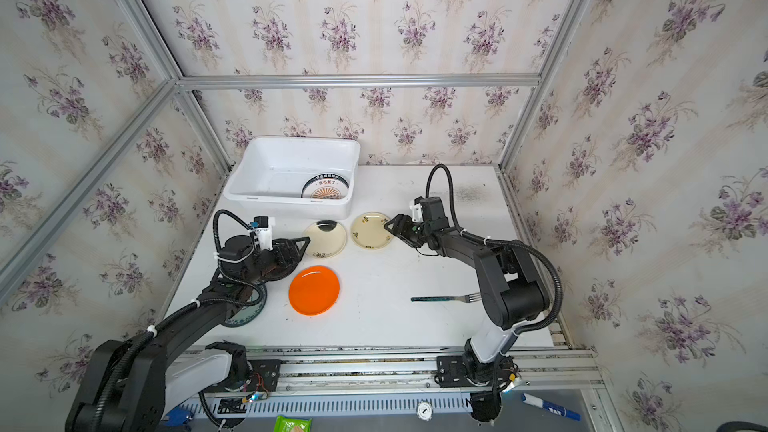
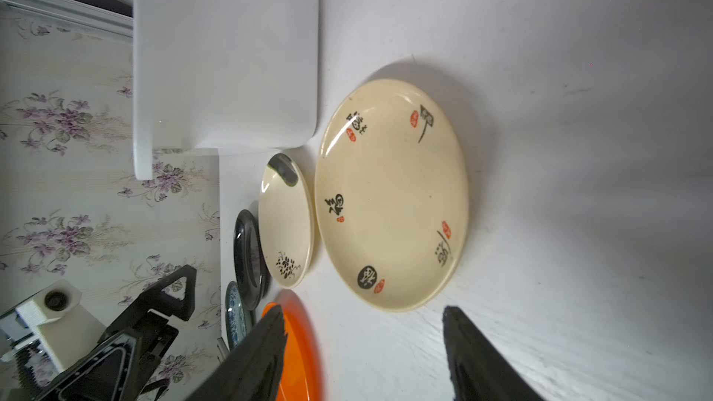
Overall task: Place the plates into the plastic bin on the countertop
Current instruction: 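Move the right gripper to the cream plate with red-black characters while left gripper waits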
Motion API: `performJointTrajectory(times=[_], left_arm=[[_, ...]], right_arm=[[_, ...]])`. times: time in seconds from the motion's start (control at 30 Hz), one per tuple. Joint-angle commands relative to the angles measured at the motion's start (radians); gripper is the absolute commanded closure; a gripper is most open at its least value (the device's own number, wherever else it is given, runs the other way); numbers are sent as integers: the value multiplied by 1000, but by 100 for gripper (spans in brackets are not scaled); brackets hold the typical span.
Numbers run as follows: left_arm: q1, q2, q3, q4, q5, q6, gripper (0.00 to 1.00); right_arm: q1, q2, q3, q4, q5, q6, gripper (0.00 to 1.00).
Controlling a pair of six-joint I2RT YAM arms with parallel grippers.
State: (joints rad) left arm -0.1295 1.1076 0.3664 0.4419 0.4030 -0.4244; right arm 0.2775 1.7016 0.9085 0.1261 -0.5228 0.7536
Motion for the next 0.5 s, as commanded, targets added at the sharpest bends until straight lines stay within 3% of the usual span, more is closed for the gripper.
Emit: performJointTrajectory(times=[0.0,0.47], left_arm=[[1,-20,-2,58,18,10,0],[2,-30,0,34,-1,27,0]], right_arm=[[0,24,34,-19,38,-56,34],[-3,161,123,-74,60,-84,43]])
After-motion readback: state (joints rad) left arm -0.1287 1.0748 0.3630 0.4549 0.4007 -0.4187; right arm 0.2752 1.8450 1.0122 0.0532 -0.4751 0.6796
